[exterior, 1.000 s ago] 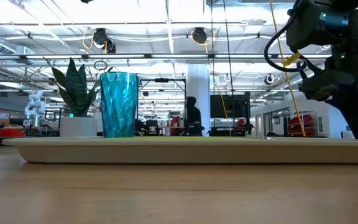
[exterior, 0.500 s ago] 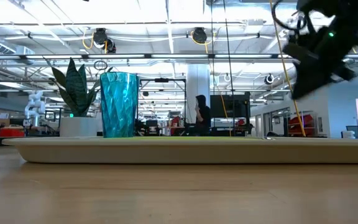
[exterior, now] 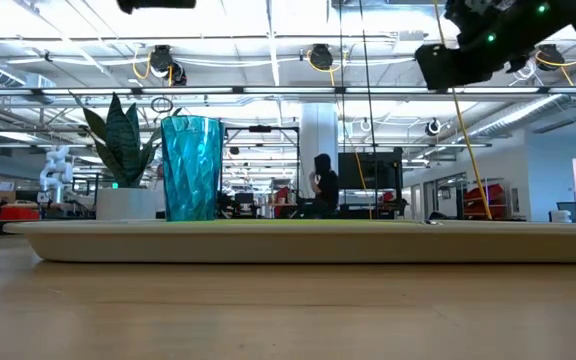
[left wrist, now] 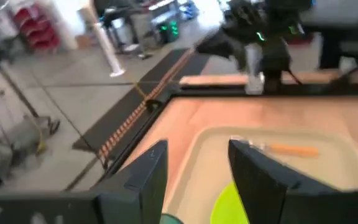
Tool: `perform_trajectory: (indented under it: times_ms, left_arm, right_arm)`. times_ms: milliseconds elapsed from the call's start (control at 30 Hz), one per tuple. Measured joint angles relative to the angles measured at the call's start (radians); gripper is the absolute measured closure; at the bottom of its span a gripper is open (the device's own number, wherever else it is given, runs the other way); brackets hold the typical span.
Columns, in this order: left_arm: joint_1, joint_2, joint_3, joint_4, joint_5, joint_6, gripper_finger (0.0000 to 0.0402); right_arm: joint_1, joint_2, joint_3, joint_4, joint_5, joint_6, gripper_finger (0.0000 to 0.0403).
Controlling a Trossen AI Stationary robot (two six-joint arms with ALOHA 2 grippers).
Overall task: Pick and place plate/cup/fork/spoon on tray
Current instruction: Put the fork to the right side of the green plate on the white food tray
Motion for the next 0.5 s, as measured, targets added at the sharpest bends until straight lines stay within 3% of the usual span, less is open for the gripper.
perform_trajectory:
  times_ms: [100,233,367,500]
  left_arm:
    - [-0.04,0.007,0.088,-0.164,-0.049,-0.182,0.0229]
    - [-0.133,0.071,0.206,-0.439,-0.021,-0.339,0.0229]
    - [-0.229,0.205,0.33,-0.738,0.049,-0.541,0.0229]
    - [-0.3,0.374,0.461,-0.96,0.246,-0.724,0.0229]
  right_arm:
    - [-0.014,0.007,-0.03,0.058,-0.148,-0.165,0.0346]
    - [-0.035,0.007,-0.084,0.112,-0.342,-0.346,0.0346]
    - [-0.045,0.002,-0.12,0.227,-0.346,-0.445,0.0346]
    - [-0.044,-0.019,-0.126,0.257,-0.351,-0.45,0.0346]
